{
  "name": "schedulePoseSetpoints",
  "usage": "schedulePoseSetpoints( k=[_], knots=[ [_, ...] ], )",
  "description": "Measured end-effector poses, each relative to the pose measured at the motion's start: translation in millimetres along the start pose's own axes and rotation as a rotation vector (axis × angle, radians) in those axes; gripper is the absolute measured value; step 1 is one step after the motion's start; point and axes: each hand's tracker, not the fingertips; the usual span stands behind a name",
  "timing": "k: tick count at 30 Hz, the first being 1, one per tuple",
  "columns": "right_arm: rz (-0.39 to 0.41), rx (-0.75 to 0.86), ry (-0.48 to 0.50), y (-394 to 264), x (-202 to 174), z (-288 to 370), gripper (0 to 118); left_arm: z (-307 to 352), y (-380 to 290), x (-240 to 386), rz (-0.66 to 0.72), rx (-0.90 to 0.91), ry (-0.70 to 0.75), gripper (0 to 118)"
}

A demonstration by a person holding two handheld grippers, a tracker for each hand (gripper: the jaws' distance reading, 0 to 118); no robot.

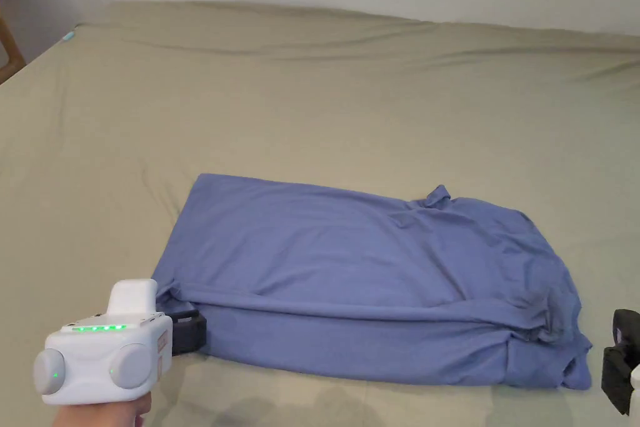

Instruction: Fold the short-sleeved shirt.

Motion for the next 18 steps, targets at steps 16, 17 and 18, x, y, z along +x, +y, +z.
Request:
schedulePoseSetpoints(
  k=[16, 17, 18],
  knots=[
    [-0.042, -0.330, 0.062, -33.1, 17.5, -76.0, 107, 24.5, 16.9, 21.7, -0.058, 0.091, -0.091, 11],
    [-0.062, -0.346, 0.059, -39.7, 19.0, -85.8, 109, 31.3, 18.7, 22.1, -0.063, 0.094, -0.097, 11],
    [-0.078, -0.364, 0.059, -46.0, 20.7, -96.0, 109, 42.7, 19.1, 23.2, -0.068, 0.108, -0.104, 11]
  ],
)
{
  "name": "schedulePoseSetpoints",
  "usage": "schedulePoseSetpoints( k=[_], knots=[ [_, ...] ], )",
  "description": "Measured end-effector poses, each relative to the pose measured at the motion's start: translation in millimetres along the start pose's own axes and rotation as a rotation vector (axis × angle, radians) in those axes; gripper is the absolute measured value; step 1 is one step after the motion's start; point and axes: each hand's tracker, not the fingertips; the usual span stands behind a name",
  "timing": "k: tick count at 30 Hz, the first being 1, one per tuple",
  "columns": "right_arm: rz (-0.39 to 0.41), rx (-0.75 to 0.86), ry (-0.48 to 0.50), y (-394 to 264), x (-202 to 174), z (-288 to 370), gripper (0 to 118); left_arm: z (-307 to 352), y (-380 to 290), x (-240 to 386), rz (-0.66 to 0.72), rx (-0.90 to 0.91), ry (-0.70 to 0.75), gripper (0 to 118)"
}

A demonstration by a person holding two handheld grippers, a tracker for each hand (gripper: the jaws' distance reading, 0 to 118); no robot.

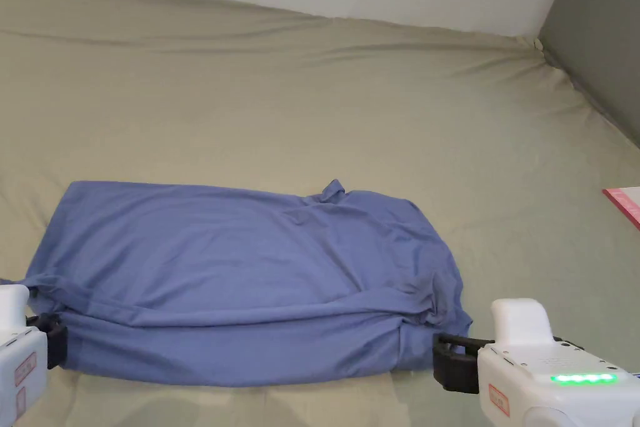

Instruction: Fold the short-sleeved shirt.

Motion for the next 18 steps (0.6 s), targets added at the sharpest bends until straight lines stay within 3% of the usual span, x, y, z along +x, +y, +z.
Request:
schedulePoseSetpoints(
  k=[4, 8, 13, 16, 17, 18],
  knots=[
    [-0.035, -0.171, 0.009, 1.8, 5.9, -53.5, 109, 13.8, 6.0, 4.9, -0.046, 0.020, -0.005, 11],
    [-0.126, -0.253, 0.060, 8.8, 4.7, -96.1, 109, 12.9, 5.9, 5.2, -0.071, 0.024, 0.003, 11],
    [-0.111, -0.325, 0.051, 16.0, -7.1, -121.9, 107, -0.4, 1.6, -1.1, -0.071, -0.002, 0.006, 11],
    [-0.125, -0.297, 0.096, 15.4, -6.0, -112.6, 87, -3.2, 0.1, -5.5, -0.054, -0.016, 0.001, 11],
    [-0.107, -0.280, 0.111, 15.1, -5.4, -108.8, 71, -3.6, 0.2, -6.7, -0.052, -0.017, 0.001, 11],
    [-0.086, -0.256, 0.123, 16.1, -4.4, -104.0, 38, -4.2, 0.8, -7.5, -0.052, -0.020, -0.001, 11]
  ],
)
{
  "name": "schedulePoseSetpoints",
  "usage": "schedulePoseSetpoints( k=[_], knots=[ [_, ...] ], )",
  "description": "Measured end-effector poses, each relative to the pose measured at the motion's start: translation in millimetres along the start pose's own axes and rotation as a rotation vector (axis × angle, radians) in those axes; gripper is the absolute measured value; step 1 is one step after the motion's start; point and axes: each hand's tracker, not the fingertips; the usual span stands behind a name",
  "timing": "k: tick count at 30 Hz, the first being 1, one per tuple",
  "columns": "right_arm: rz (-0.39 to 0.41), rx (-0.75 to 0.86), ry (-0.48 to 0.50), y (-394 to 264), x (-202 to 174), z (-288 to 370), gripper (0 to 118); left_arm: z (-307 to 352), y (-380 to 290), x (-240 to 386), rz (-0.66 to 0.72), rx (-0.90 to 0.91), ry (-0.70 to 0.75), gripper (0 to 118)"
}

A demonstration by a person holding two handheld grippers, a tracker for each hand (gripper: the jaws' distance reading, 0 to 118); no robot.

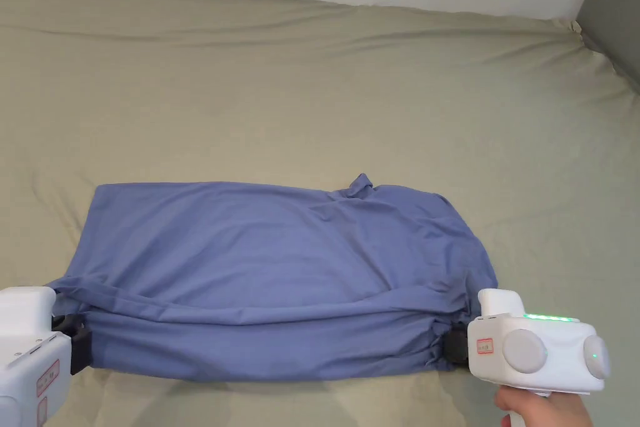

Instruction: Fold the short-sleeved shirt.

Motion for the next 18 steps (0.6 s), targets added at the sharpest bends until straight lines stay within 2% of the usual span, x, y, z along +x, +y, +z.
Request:
schedulePoseSetpoints(
  k=[1, 2, 3, 7, 12, 16, 18],
  knots=[
    [0.003, 0.029, 0.062, 0.6, 2.2, 4.5, 11, -0.7, 0.5, -0.6, -0.003, -0.003, -0.004, 11],
    [-0.017, 0.045, 0.094, 0.7, 3.2, 8.0, 11, 0.0, -0.3, 0.1, -0.004, -0.002, -0.005, 11],
    [0.001, 0.020, 0.031, 0.3, 3.2, 13.0, 11, 0.7, 1.3, -1.4, -0.007, -0.001, -0.001, 11],
    [-0.002, 0.059, 0.046, -3.8, 0.4, 42.5, 11, 16.3, 6.8, -5.2, 0.005, 0.012, -0.020, 11],
    [0.037, 0.071, 0.059, -17.4, -2.4, 98.3, 11, 47.9, 10.6, -14.3, -0.014, 0.017, -0.023, 11],
    [0.044, 0.054, 0.073, -41.4, 3.2, 131.3, 11, 71.2, -5.9, -25.2, -0.041, -0.020, -0.030, 11],
    [0.023, 0.017, 0.085, -58.8, 7.0, 138.1, 11, 77.3, -22.5, -28.7, -0.073, -0.069, -0.030, 11]
  ],
)
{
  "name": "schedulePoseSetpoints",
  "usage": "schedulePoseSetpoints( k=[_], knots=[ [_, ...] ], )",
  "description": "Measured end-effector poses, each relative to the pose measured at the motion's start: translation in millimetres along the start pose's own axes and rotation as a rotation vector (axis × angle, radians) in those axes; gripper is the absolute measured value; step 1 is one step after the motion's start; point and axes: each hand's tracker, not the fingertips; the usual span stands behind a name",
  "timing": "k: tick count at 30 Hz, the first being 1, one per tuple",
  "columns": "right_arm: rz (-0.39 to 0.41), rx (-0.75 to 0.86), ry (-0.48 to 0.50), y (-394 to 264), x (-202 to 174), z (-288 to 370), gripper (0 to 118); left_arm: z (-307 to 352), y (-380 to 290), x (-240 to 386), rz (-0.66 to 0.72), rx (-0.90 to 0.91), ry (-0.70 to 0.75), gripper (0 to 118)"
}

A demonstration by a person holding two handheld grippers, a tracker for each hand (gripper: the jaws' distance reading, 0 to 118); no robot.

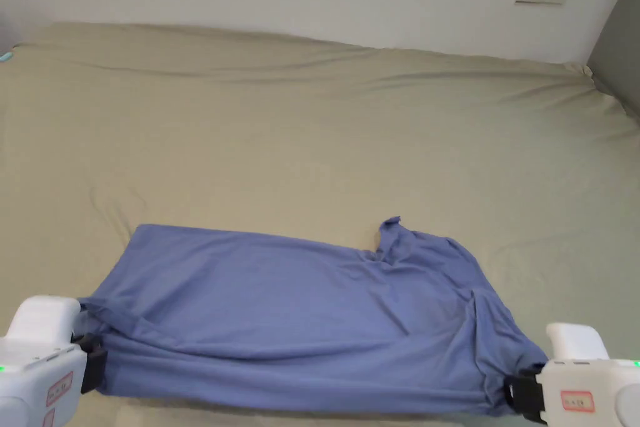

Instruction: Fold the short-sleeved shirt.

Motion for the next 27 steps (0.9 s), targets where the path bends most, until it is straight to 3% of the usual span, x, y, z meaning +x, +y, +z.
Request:
schedulePoseSetpoints(
  k=[6, 14, 16, 17, 18, 19, 20, 21, 27],
  knots=[
    [-0.068, -0.136, -0.019, -49.6, 8.7, -34.4, 11, -29.2, -52.4, 0.7, -0.040, -0.165, -0.017, 11],
    [-0.083, -0.178, -0.050, -63.4, 9.6, -74.0, 11, -62.1, -66.6, 3.4, -0.057, -0.249, -0.011, 11],
    [-0.071, -0.185, -0.064, -58.4, 6.5, -68.6, 18, -57.5, -61.9, 4.9, -0.062, -0.257, -0.012, 11],
    [-0.056, -0.180, -0.091, -56.7, 6.3, -66.9, 31, -55.9, -60.4, 4.9, -0.067, -0.257, -0.013, 11],
    [-0.042, -0.172, -0.147, -55.4, 6.5, -64.5, 65, -52.9, -59.8, 4.3, -0.065, -0.252, -0.014, 19],
    [-0.020, -0.157, -0.235, -53.3, 7.3, -60.8, 86, -48.2, -58.0, 3.5, -0.058, -0.241, -0.012, 41],
    [-0.015, -0.099, -0.275, -50.6, 9.2, -51.7, 93, -41.3, -54.4, 3.0, -0.055, -0.217, 0.014, 75],
    [-0.019, -0.005, -0.274, -47.2, 10.0, -39.1, 93, -35.1, -49.9, 0.5, -0.054, -0.191, 0.034, 114],
    [-0.013, 0.340, -0.219, -0.7, -5.3, 49.9, 93, 46.6, 18.1, -10.9, 0.064, 0.242, 0.065, 111]
  ],
)
